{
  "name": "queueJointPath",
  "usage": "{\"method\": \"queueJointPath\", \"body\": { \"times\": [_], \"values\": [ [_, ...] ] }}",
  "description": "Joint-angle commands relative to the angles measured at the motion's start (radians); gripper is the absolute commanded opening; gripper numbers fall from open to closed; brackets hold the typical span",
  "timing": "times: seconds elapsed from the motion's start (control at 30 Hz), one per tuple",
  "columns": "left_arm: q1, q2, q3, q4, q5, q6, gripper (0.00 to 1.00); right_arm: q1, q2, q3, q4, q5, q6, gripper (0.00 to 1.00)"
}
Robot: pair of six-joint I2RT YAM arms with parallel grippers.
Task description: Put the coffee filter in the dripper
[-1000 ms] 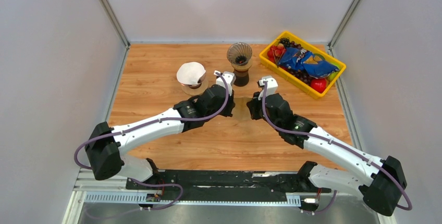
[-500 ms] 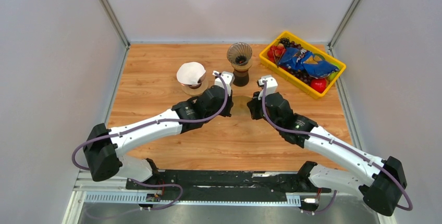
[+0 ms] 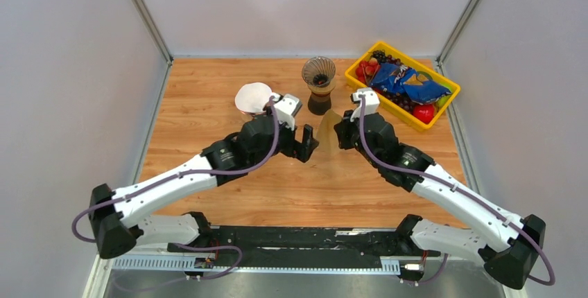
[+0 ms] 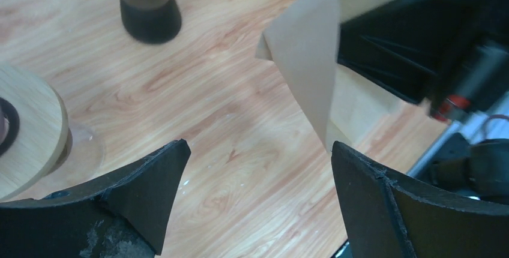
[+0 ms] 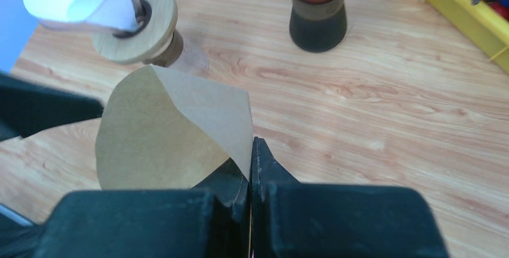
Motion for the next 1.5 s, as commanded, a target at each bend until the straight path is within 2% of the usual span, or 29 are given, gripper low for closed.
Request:
{"method": "queueJointPath", "body": {
  "times": [0.0, 0.13, 0.3, 0.47, 0.8, 1.17, 1.2, 1.3, 1.47],
  "values": [
    [0.0, -0.167, -0.055, 0.12, 0.099, 0.069, 1.0, -0.021, 0.004, 0.104, -0.066, 0.102, 0.038, 0.0],
    [0.001, -0.295, -0.132, 0.158, 0.07, 0.069, 1.0, -0.082, 0.062, 0.206, -0.066, 0.084, 0.036, 0.0],
    [0.001, -0.422, -0.293, 0.246, -0.226, 0.018, 1.0, -0.193, 0.217, 0.37, -0.066, -0.055, -0.013, 0.0],
    [0.002, -0.505, -0.347, 0.232, -0.349, 0.007, 1.0, -0.219, 0.396, 0.546, -0.082, -0.133, -0.053, 0.0],
    [0.001, -0.562, -0.379, 0.225, -0.427, 0.025, 1.0, -0.268, 0.734, 0.849, -0.202, -0.148, -0.111, 0.0],
    [0.002, -0.557, -0.395, 0.233, -0.46, 0.039, 1.0, -0.336, 0.955, 1.07, -0.331, -0.136, -0.159, 0.01],
    [0.002, -0.557, -0.395, 0.234, -0.462, 0.039, 1.0, -0.341, 0.965, 1.069, -0.337, -0.155, -0.16, 0.02],
    [0.001, -0.554, -0.405, 0.248, -0.462, 0.041, 1.0, -0.345, 0.98, 1.065, -0.34, -0.173, -0.157, 0.14],
    [0.001, -0.541, -0.401, 0.248, -0.457, 0.039, 1.0, -0.347, 0.984, 1.095, -0.341, -0.163, -0.159, 0.21]
  ]
}}
